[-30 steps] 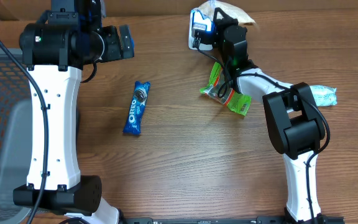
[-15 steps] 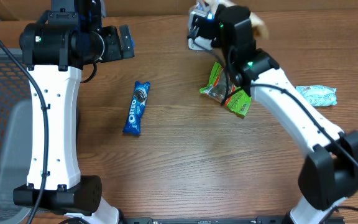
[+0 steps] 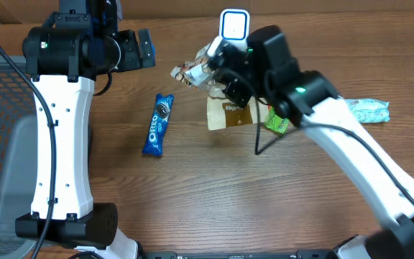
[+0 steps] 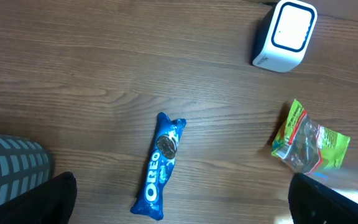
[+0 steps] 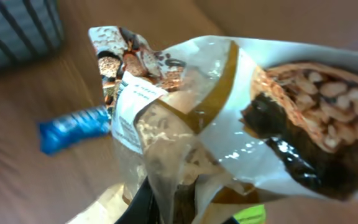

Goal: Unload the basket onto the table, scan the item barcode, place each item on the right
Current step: 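Carry the mushroom bag right and drop it beside the tissue pack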

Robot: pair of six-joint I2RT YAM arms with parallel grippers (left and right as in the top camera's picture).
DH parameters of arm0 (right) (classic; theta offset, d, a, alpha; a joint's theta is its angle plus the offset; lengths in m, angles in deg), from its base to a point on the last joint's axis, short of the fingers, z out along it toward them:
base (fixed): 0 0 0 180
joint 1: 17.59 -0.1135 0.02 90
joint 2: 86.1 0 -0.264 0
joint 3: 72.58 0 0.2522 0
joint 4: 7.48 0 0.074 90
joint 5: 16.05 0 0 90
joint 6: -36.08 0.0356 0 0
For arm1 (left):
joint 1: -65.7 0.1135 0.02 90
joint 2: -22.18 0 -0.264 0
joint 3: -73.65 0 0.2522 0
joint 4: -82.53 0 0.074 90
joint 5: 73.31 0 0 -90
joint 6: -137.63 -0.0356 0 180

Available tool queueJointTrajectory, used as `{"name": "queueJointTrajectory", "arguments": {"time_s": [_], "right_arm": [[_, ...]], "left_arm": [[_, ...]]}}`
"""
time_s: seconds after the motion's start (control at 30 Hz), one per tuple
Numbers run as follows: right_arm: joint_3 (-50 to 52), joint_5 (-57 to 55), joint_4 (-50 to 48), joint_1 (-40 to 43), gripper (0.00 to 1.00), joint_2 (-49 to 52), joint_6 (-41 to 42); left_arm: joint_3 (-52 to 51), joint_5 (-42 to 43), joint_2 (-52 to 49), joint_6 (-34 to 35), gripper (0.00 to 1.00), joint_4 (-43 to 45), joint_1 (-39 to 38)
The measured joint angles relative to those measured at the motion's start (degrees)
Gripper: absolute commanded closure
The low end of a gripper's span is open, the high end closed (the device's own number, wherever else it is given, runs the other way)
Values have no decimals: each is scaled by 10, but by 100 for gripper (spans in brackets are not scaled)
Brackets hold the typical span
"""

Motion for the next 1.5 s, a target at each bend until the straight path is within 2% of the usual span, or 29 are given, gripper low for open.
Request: {"name": "queueJointTrajectory", "arguments": {"time_s": [0.13, 0.23, 0.37, 0.43, 0.57, 0.67, 0.7, 0.73, 0.77, 0.8, 0.87, 0.97, 1.07, 1.3, 1.4, 1.47, 1.5], "right_arm": [[0, -8, 33, 70, 96, -95, 138], [0, -57, 51, 181, 96, -120, 254], [1, -109, 74, 318, 96, -83, 418], [12, -130, 96, 401, 96, -31, 521], [39, -141, 103, 475, 96, 69, 612], [45, -140, 96, 502, 96, 144, 641], [47, -140, 94, 511, 93, 174, 649], [48, -140, 94, 514, 85, 189, 654], [50, -139, 92, 517, 56, 201, 660], [51, -138, 89, 517, 48, 205, 662], [51, -136, 85, 517, 43, 205, 665], [49, -112, 87, 517, 42, 204, 652], [35, -42, 110, 517, 21, 200, 626], [3, 89, 132, 515, 21, 101, 600], [-5, 113, 132, 501, 21, 66, 596], [-4, 118, 123, 466, 12, 64, 580], [-1, 110, 122, 442, 11, 64, 572]], "left_arm": [[0, 0, 0, 0, 1, 0, 0], [0, 0, 0, 0, 0, 0, 0], [0, 0, 0, 0, 0, 0, 0], [0, 0, 0, 0, 0, 0, 0], [0, 0, 0, 0, 0, 0, 0], [0, 0, 0, 0, 0, 0, 0], [0, 0, 0, 0, 0, 0, 0], [0, 0, 0, 0, 0, 0, 0], [0, 0, 0, 0, 0, 0, 0], [0, 0, 0, 0, 0, 0, 0], [0, 0, 0, 0, 0, 0, 0], [0, 0, 0, 0, 0, 0, 0], [0, 0, 0, 0, 0, 0, 0], [0, 0, 0, 0, 0, 0, 0], [0, 0, 0, 0, 0, 0, 0], [0, 0, 0, 0, 0, 0, 0], [0, 0, 0, 0, 0, 0, 0]]}}
